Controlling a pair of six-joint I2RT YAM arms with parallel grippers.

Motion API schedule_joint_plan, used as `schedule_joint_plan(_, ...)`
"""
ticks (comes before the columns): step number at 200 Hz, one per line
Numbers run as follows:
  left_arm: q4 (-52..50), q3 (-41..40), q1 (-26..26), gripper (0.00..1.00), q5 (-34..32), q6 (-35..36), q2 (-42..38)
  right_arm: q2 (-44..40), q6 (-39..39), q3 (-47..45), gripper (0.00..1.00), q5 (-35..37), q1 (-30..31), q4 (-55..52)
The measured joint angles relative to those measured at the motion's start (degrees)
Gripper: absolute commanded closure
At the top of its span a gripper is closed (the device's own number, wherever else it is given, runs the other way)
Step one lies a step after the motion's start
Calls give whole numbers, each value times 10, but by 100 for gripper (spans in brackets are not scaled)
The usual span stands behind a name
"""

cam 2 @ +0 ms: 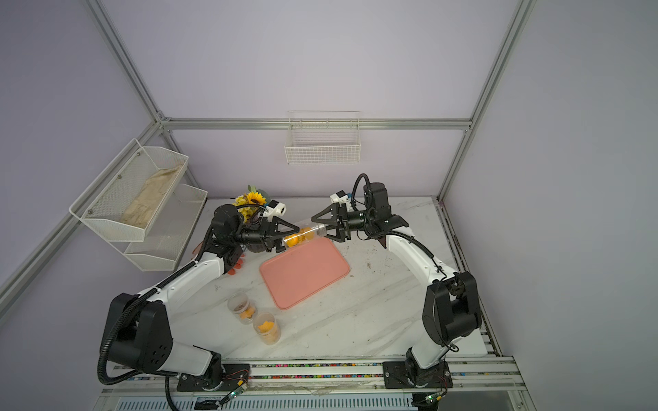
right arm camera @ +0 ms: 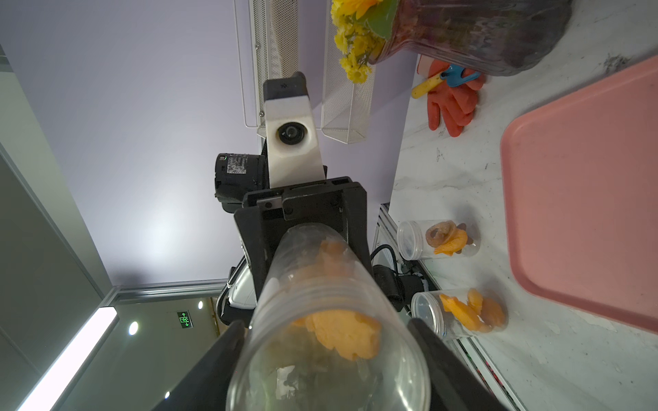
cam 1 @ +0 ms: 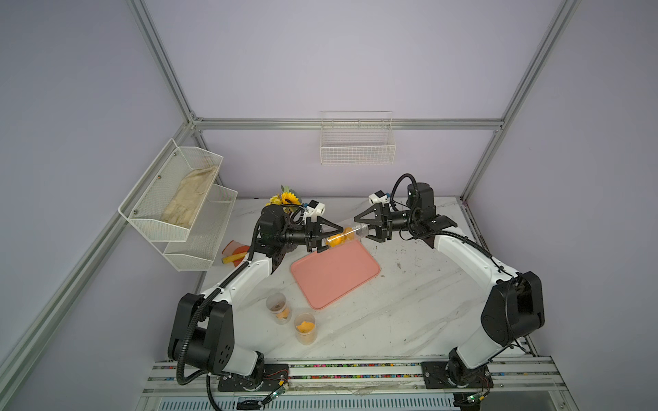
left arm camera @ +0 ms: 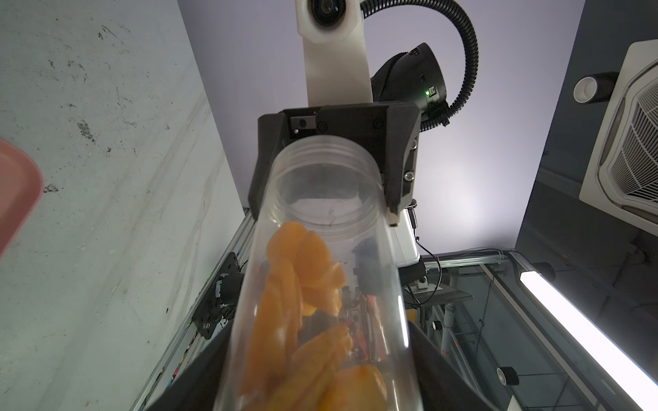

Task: Pour the cookies out of the jar
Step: Pick up the jar from the center of the board, then unscrew the lid from the jar.

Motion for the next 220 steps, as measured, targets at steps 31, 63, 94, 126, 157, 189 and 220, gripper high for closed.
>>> schedule_joint_plan(31,-8,0,3,3,-6,1,0,-4,2,-12,35,12,0,2)
schedule_joint_plan(63,-16,0,9,0,-28,-2,-1,-16,14,-36,34,50,0,11)
schedule_joint_plan(94,-17,0,9,0,-56,-13,-10,-48,65,-86,35,92,0,86)
schedule_joint_plan(126,-13,-1,9,0,-86,-27,-21,-62,100,-111,36,122,2,143)
schedule_joint_plan(157,1,-2,7,0,-105,-42,-21,-66,119,-125,36,151,2,180)
schedule_joint_plan(189,2,-6,3,0,-122,-47,-21,-69,142,-147,36,181,4,220)
schedule_joint_plan(220,4,-18,-8,4,-153,-58,-21,-75,151,-165,36,215,9,238)
